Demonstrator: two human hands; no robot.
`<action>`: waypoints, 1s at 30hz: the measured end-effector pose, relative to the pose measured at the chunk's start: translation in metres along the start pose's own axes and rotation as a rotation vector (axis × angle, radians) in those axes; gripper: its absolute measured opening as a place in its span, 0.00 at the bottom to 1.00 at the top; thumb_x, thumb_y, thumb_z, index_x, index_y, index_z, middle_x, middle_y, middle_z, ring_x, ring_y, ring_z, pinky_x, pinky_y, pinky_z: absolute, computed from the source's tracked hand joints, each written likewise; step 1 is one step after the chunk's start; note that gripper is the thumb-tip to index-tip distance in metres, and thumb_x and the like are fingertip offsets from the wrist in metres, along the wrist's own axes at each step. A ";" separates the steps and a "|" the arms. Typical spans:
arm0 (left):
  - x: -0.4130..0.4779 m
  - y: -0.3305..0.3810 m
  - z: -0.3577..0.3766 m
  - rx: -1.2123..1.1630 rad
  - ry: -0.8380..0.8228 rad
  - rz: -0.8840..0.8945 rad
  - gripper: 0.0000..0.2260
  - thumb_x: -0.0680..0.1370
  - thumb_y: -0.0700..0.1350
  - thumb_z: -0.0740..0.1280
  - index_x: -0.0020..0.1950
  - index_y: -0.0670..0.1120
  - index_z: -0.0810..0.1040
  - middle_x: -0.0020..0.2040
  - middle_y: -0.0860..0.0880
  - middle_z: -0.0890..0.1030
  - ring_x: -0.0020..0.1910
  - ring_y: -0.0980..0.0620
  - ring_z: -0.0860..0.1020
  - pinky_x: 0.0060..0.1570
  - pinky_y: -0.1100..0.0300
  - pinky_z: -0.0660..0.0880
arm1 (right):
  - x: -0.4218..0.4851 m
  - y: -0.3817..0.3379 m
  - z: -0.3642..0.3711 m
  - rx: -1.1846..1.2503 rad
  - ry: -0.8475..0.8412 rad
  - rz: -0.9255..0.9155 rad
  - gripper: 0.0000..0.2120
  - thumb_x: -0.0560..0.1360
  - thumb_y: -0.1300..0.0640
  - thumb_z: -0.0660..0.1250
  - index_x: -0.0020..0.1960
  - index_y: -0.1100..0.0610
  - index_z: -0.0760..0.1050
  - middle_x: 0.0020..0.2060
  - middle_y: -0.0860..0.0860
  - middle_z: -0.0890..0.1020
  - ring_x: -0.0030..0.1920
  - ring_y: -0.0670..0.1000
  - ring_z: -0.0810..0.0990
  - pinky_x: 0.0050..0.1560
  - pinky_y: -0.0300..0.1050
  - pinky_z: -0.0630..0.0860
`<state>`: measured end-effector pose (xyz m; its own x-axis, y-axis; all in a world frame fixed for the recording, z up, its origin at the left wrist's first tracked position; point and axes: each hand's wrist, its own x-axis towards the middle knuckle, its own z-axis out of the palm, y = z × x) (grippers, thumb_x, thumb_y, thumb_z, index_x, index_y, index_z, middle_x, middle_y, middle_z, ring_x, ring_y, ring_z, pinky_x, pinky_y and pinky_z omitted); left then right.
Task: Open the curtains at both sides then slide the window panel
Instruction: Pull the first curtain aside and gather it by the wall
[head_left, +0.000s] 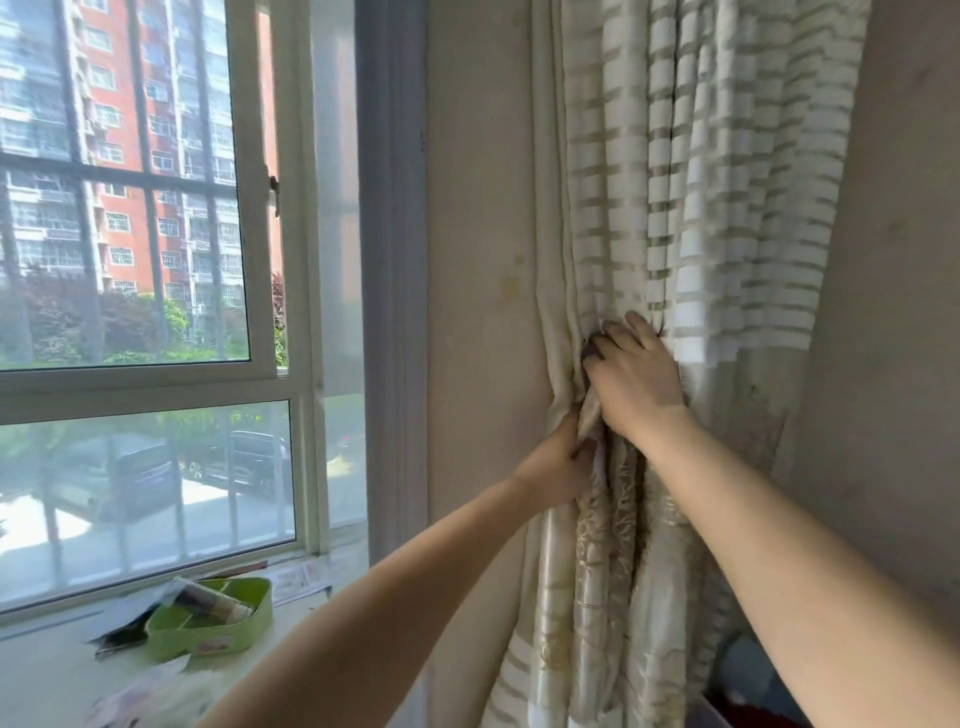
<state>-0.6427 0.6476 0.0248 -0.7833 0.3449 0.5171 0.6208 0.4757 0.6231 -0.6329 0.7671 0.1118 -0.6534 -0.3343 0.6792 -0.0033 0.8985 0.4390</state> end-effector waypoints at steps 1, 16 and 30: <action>-0.005 -0.002 -0.005 -0.011 0.010 -0.005 0.21 0.81 0.41 0.60 0.74 0.42 0.62 0.68 0.42 0.73 0.67 0.45 0.71 0.54 0.71 0.63 | -0.001 -0.005 -0.004 0.000 -0.014 -0.014 0.22 0.73 0.57 0.59 0.66 0.56 0.76 0.69 0.55 0.74 0.76 0.56 0.61 0.79 0.54 0.42; -0.114 -0.022 -0.149 -0.034 0.327 0.267 0.21 0.79 0.35 0.61 0.71 0.48 0.70 0.64 0.52 0.79 0.62 0.58 0.77 0.62 0.58 0.75 | -0.009 -0.124 -0.083 0.687 0.236 -0.150 0.22 0.72 0.61 0.63 0.66 0.53 0.73 0.64 0.49 0.77 0.60 0.55 0.79 0.57 0.53 0.78; -0.234 -0.066 -0.326 0.330 0.614 0.131 0.23 0.79 0.39 0.65 0.73 0.51 0.67 0.70 0.52 0.75 0.66 0.56 0.73 0.68 0.57 0.69 | 0.013 -0.292 -0.155 0.864 0.429 -0.229 0.29 0.77 0.56 0.64 0.76 0.58 0.62 0.75 0.54 0.67 0.76 0.53 0.65 0.75 0.48 0.65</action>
<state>-0.4905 0.2714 0.0540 -0.4837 -0.0564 0.8734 0.5905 0.7155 0.3732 -0.5235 0.4558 0.0835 -0.2387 -0.4476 0.8618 -0.7577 0.6409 0.1229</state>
